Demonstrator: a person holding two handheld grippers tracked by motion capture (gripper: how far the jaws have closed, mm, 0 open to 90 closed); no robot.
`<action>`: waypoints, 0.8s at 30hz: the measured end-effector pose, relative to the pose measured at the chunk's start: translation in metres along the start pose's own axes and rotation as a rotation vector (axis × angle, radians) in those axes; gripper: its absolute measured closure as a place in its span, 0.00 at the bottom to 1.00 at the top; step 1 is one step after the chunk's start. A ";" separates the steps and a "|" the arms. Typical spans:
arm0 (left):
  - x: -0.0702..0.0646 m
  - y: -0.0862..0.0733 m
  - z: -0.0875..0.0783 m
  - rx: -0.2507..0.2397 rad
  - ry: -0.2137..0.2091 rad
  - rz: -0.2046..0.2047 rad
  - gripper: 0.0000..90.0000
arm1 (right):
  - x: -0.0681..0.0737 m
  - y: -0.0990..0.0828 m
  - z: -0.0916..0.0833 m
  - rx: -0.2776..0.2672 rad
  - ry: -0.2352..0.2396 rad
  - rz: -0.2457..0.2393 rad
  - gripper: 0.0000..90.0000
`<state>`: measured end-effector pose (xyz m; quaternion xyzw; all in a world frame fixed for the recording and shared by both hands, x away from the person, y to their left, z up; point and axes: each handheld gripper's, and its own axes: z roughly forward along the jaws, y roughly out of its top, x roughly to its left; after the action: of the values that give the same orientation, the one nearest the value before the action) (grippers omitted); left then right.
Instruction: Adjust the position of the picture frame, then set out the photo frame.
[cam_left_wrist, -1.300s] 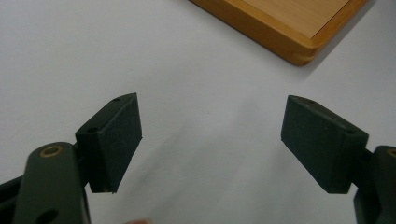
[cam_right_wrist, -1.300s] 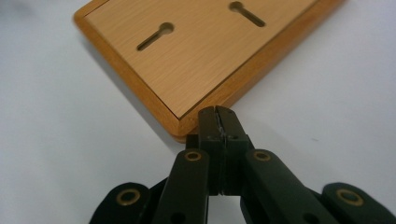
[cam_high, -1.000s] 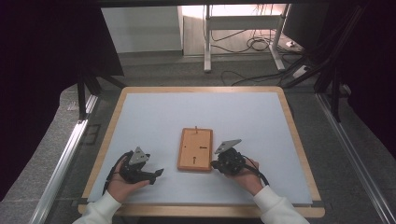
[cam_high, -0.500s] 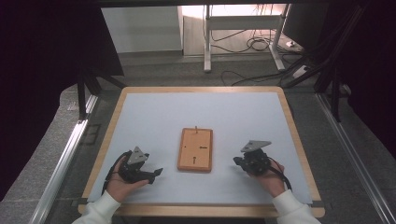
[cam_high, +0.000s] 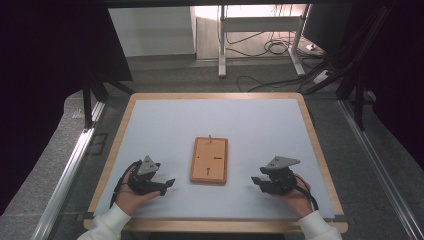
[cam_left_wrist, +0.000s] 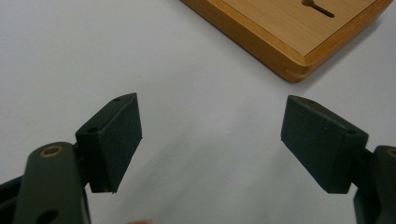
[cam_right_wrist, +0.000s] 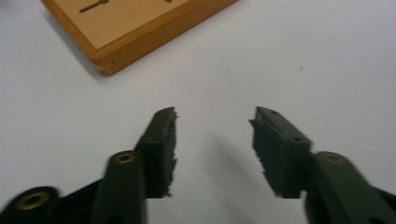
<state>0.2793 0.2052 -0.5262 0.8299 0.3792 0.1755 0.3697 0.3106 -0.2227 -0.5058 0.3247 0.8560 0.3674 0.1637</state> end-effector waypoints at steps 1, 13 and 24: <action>0.000 0.000 0.000 0.002 -0.001 0.004 0.22 | 0.000 0.000 0.000 -0.008 -0.008 0.001 0.47; 0.003 0.003 -0.003 -0.033 -0.007 -0.015 0.23 | 0.001 0.000 -0.001 -0.003 -0.020 0.025 0.35; 0.000 0.029 0.005 -0.132 -0.056 0.077 0.25 | 0.004 -0.002 0.002 0.015 -0.017 0.020 0.34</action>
<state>0.2967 0.1902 -0.5083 0.8222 0.3243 0.1910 0.4270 0.3082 -0.2202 -0.5083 0.3376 0.8540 0.3599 0.1648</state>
